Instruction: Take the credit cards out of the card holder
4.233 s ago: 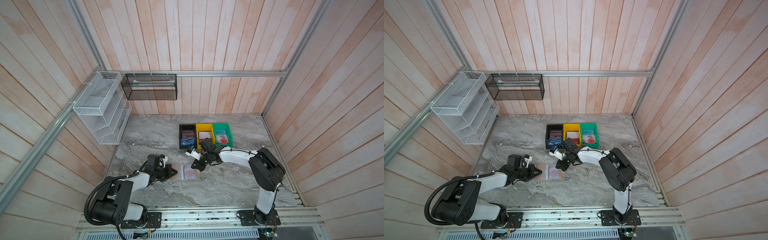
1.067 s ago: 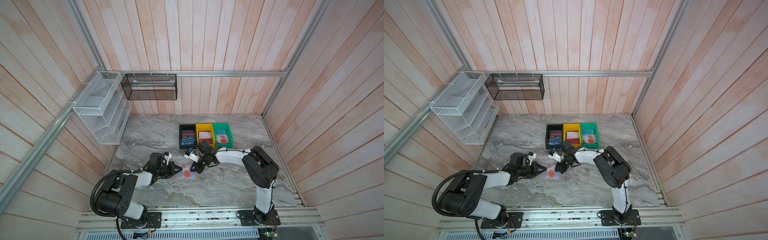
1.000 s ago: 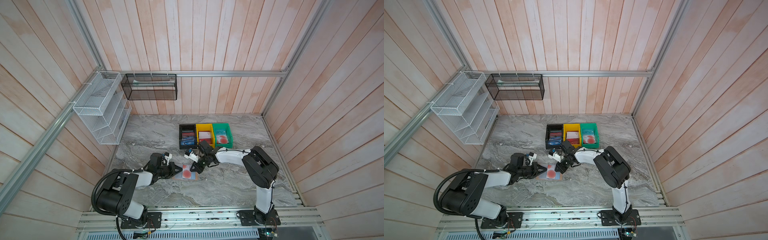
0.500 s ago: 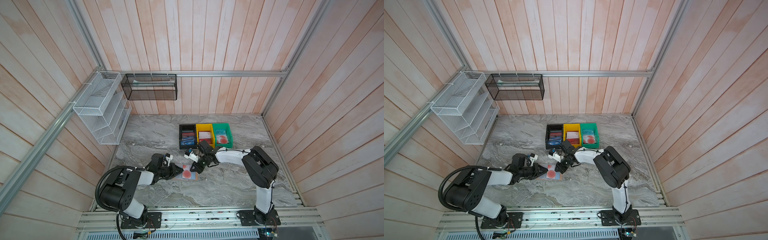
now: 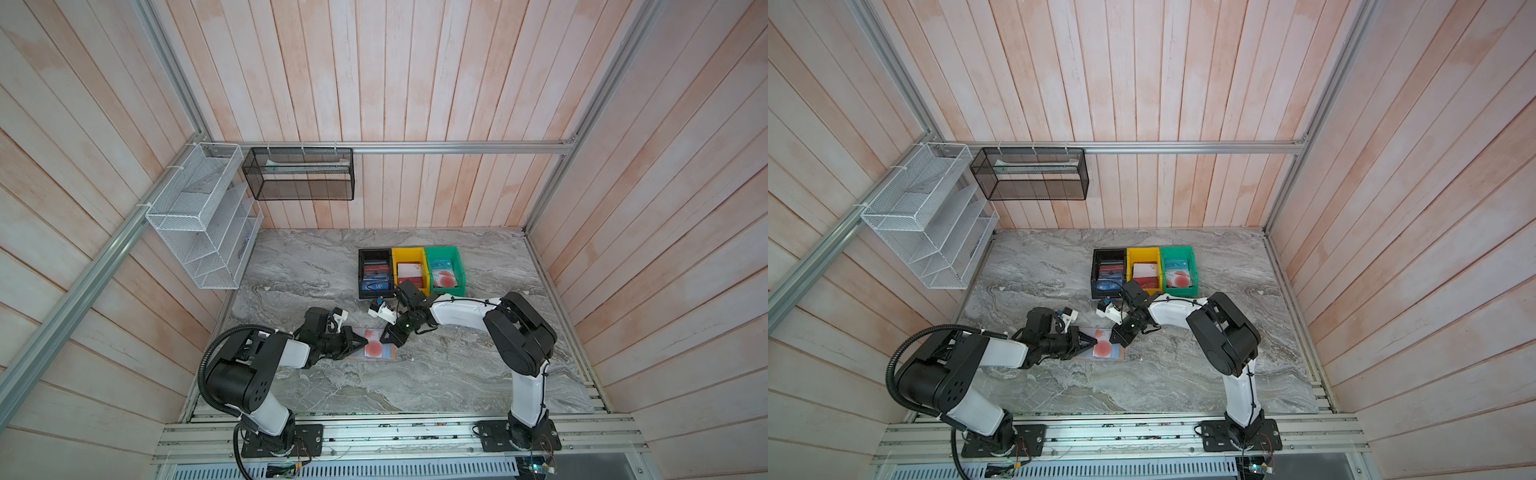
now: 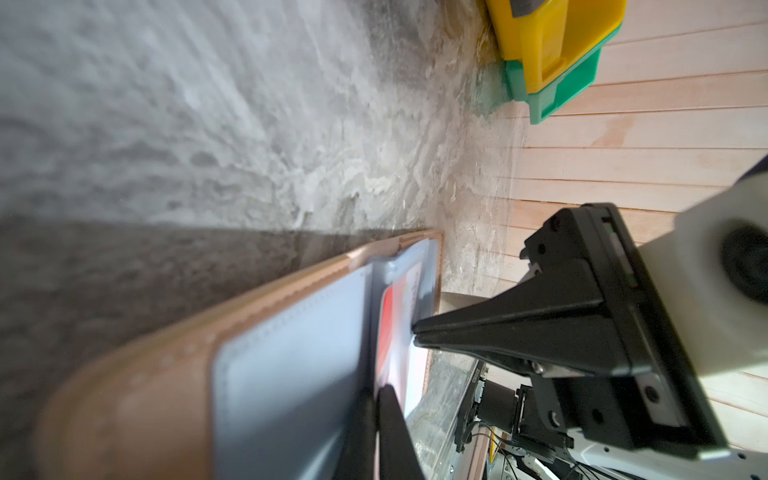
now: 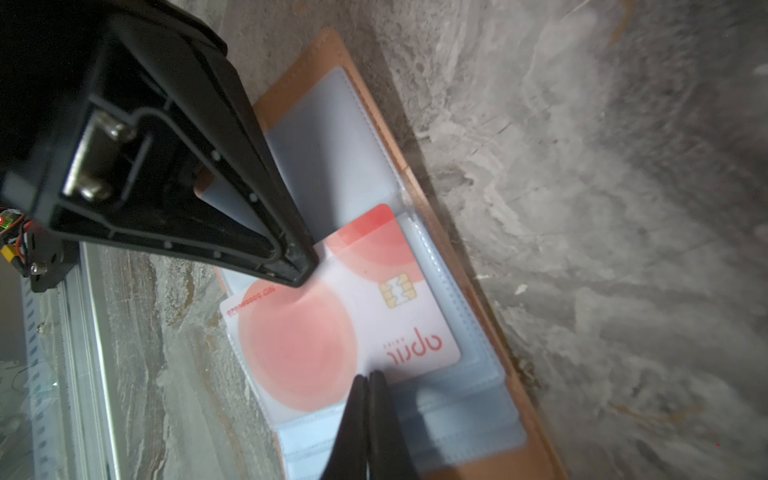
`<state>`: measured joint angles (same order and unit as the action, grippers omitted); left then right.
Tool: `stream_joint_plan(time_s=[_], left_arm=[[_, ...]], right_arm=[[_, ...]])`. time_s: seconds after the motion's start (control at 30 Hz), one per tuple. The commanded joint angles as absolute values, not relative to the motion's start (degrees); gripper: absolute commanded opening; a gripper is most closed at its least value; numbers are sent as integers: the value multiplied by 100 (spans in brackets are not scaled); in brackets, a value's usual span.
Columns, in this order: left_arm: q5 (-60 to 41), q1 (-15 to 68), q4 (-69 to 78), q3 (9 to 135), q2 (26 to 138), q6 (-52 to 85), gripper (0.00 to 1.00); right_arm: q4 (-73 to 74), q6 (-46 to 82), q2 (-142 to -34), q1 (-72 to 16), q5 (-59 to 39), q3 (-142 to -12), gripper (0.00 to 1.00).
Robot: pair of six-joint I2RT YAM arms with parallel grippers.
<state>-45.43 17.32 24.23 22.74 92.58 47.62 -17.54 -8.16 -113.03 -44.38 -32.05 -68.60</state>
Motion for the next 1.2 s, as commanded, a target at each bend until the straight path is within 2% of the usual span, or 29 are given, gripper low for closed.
stream_joint_plan(time_s=[0.0, 0.37, 0.5, 0.67, 0.77, 0.87, 1.07, 1.17], left_arm=[[-4500, 1758, 2373, 2347, 9363, 4672, 6], [-4386, 1758, 2208, 2163, 9287, 4597, 6], [-4317, 1758, 2085, 2179, 9215, 4571, 19], [-4306, 1757, 1989, 2207, 9167, 4548, 19], [-4280, 1749, 1969, 2199, 9167, 4536, 14], [-4287, 1749, 1962, 2189, 9151, 4544, 6], [-4298, 1744, 1838, 2226, 9067, 4509, 4], [-4289, 1749, 1785, 2224, 9025, 4483, 1]], right_arm=[[-2286, -903, -11619, -4500, -2980, -6774, 5], [-2290, -882, -11619, -4479, -2978, -6698, 5], [-2276, -874, -11619, -4473, -2983, -6689, 5], [-2259, -866, -11601, -4474, -3005, -6653, 5], [-2258, -867, -11610, -4465, -3006, -6636, 5], [-2268, -876, -11628, -4465, -3010, -6633, 5], [-2285, -855, -11662, -4460, -3015, -6675, 5], [-2296, -849, -11689, -4463, -3025, -6687, 5]])
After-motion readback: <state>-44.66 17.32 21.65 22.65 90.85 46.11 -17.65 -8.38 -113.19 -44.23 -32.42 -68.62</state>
